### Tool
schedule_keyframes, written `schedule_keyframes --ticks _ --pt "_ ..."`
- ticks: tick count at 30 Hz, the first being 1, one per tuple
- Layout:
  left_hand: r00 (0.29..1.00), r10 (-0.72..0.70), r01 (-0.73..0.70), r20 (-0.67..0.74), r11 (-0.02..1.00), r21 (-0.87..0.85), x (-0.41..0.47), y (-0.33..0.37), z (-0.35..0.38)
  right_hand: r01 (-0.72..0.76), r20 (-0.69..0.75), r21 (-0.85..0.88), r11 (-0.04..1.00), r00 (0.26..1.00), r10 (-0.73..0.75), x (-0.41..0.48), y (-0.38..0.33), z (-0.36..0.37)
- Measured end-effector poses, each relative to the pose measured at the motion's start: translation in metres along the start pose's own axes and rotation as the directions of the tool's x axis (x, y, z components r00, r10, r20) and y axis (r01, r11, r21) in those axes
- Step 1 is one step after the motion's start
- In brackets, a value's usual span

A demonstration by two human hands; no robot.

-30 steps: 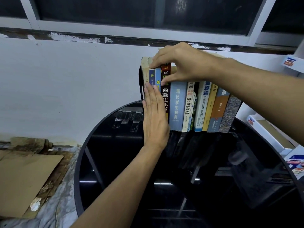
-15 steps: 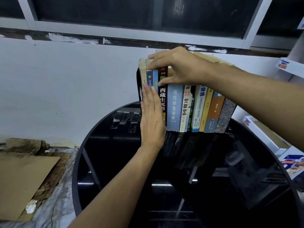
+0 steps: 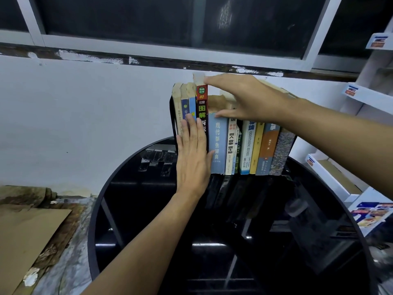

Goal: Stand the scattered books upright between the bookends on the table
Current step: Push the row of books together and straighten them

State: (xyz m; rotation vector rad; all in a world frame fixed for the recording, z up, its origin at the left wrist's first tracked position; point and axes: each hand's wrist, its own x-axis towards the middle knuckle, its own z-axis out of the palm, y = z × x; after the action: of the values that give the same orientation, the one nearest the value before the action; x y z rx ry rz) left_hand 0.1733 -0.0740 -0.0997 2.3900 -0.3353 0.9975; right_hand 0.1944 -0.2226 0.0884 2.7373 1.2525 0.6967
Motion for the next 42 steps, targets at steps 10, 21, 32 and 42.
schedule_keyframes --ticks 10,21,32,42 --pt "1.000 -0.008 0.007 0.019 0.998 0.063 0.002 -0.003 0.002 0.026 0.046 0.011 1.000 0.999 -0.027 -0.005 0.007 0.001" --pt "1.000 -0.031 0.030 0.002 0.987 0.161 0.005 -0.002 0.008 -0.037 -0.046 0.010 0.999 0.998 0.037 -0.002 0.006 0.011" --pt "1.000 -0.027 0.029 -0.016 0.979 0.203 0.005 -0.003 0.011 -0.066 -0.067 -0.003 0.998 0.996 0.066 -0.002 -0.003 0.010" --pt "1.000 0.021 -0.022 0.010 0.991 0.136 0.005 0.011 0.006 0.073 0.170 -0.016 0.997 0.983 -0.069 -0.005 0.004 -0.017"
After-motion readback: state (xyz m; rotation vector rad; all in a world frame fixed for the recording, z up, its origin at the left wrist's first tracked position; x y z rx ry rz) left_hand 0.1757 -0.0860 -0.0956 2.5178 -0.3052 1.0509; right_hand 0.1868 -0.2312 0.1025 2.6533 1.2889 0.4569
